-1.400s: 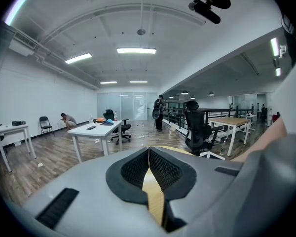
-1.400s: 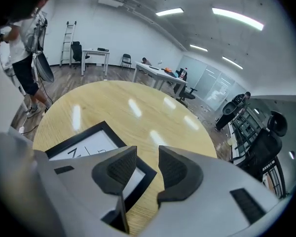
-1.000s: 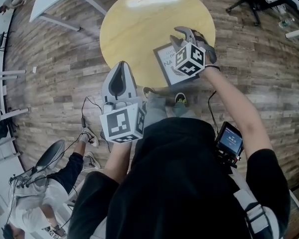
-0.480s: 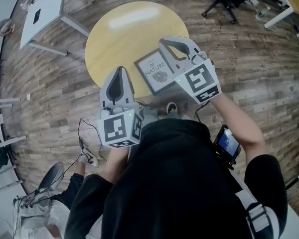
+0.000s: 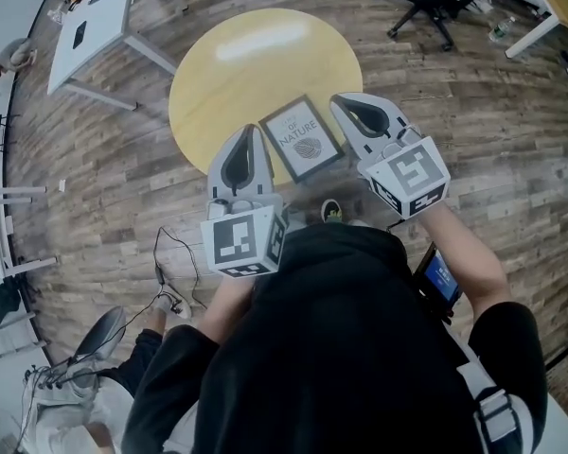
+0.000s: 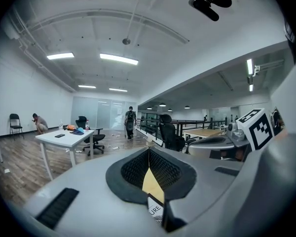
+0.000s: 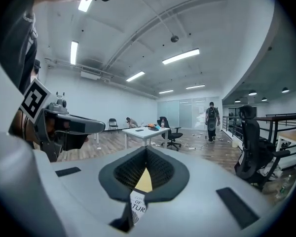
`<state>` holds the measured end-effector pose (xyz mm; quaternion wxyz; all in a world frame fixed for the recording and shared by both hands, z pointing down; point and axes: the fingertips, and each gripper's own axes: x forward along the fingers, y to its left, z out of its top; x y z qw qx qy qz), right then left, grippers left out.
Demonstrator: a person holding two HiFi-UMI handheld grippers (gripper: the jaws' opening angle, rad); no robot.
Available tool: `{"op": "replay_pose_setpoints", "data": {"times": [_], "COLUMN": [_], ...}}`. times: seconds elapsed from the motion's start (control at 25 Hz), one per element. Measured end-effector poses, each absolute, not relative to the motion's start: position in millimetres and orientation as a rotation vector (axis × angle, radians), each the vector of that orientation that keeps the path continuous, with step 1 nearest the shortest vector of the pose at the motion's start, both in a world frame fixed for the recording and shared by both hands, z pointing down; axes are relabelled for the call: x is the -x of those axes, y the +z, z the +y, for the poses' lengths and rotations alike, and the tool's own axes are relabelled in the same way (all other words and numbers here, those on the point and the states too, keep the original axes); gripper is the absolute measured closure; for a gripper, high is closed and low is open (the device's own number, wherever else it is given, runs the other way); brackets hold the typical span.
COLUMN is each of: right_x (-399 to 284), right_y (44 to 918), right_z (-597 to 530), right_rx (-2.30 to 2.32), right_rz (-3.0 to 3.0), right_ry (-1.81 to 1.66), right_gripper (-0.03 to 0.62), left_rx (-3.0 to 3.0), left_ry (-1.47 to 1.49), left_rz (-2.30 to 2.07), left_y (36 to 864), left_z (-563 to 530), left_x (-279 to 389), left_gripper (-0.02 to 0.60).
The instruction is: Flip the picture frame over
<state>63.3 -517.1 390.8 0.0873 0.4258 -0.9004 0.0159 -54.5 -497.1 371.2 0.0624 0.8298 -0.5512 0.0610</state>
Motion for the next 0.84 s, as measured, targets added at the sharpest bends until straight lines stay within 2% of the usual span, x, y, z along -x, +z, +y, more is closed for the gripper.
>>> {"op": "replay_pose_setpoints", "data": {"times": [0.84], "right_x": [-64.8], "right_y": [394.0], "right_z": [-521.5], "right_rx": [-1.197], "right_rz": [-2.718], "right_ry": [0.027], "right_gripper": [0.576], "left_rx": [-2.580], "left_ry": [0.145], "left_rz": [-1.693], "left_y": [360.5], "left_z": [-484.2], "left_x": [42.5], "left_gripper": [0.558]}}
